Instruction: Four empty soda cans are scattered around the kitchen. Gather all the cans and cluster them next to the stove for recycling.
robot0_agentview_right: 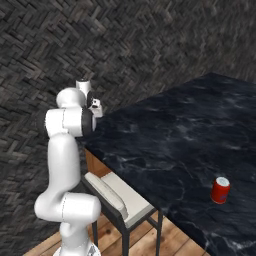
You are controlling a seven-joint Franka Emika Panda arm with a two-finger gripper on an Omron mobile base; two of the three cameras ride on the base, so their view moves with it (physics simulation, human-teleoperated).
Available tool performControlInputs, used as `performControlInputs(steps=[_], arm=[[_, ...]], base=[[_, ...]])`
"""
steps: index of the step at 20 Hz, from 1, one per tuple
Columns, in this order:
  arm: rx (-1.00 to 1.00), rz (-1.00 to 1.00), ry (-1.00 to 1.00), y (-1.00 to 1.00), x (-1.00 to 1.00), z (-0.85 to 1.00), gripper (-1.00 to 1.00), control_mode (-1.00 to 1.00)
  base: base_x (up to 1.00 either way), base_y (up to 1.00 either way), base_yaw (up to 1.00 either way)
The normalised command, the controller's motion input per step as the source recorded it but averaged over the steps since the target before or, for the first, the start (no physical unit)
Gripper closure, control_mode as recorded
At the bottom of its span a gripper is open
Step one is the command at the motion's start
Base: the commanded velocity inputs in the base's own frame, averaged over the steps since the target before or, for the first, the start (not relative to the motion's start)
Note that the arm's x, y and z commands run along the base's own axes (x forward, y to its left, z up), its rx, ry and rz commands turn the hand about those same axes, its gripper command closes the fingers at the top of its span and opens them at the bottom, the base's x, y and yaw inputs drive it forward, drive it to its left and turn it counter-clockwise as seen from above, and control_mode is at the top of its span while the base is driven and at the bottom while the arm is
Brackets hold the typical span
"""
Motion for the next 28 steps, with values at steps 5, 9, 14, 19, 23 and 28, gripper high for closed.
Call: performControlInputs(steps=[5, 9, 14, 19, 23, 28], arm=[[0.00, 0.00, -0.17, -0.32, -0.67, 0.14, 1.00, -1.00], [0.00, 0.00, -0.21, -0.32, -0.67, 0.15, 1.00, -1.00], [0.02, -0.03, -0.06, -0.24, -0.62, 0.23, 1.00, -1.00], [0.05, -0.07, 0.00, -0.21, -0.56, 0.29, 1.00, -1.00], [0.00, -0.04, 0.00, -0.17, -0.58, 0.17, 1.00, -1.00], [0.00, -0.05, -0.01, -0.13, -0.53, 0.13, 1.00, -1.00]], base=[[0.00, 0.00, 0.00], [0.00, 0.00, 0.00], [0.00, 0.00, 0.00], [0.00, 0.00, 0.00], [0.00, 0.00, 0.00], [0.00, 0.00, 0.00]])
